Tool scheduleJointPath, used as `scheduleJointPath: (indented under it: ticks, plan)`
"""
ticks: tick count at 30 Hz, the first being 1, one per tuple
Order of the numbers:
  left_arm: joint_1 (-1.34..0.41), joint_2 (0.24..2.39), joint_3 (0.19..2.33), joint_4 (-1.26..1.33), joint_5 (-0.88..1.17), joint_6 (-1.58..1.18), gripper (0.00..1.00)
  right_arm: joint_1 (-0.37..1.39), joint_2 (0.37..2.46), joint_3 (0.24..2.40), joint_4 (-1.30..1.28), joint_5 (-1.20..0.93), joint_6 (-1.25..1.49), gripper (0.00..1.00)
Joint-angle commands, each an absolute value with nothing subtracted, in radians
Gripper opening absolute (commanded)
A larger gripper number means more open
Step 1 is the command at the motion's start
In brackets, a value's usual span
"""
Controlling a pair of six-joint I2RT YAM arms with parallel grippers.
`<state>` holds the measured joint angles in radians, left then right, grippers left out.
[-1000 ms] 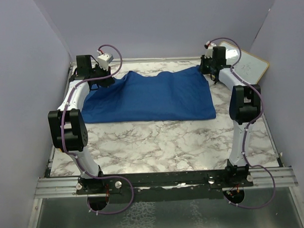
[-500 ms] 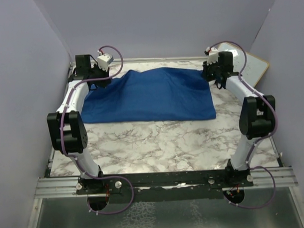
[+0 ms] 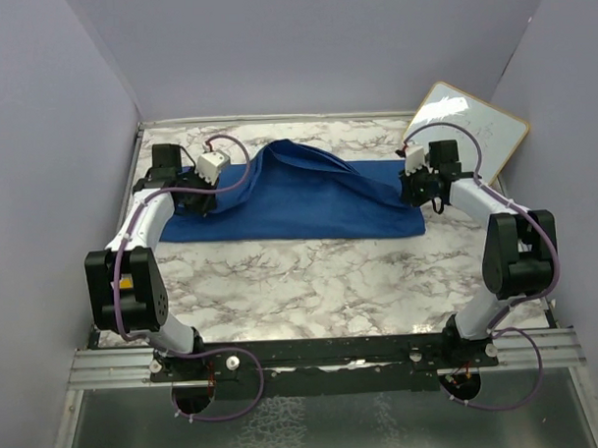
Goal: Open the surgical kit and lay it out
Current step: Open the surgical kit at the center of the board.
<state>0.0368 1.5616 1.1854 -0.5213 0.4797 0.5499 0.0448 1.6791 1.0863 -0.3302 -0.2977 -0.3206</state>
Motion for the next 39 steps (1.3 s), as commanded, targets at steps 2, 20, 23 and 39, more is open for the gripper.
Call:
scheduleJointPath:
  ticks: [2, 20, 23, 39]
  plan:
    - [0.031, 1.465, 1.116, -0.593, 0.441, 0.617, 0.00, 0.041, 1.650, 1.060, -0.458, -0.286, -0.363, 0.01]
    - [0.032, 1.330, 1.278, -0.729, 0.241, 0.669, 0.00, 0.033, 1.529, 1.182, -0.567, -0.192, -0.384, 0.01]
    - [0.032, 1.319, 1.340, -0.752, 0.204, 0.678, 0.00, 0.027, 1.505, 1.217, -0.601, -0.177, -0.397, 0.01]
    - [0.038, 1.130, 1.302, -1.059, -0.111, 0.877, 0.00, -0.017, 1.333, 1.204, -0.868, -0.022, -0.598, 0.01]
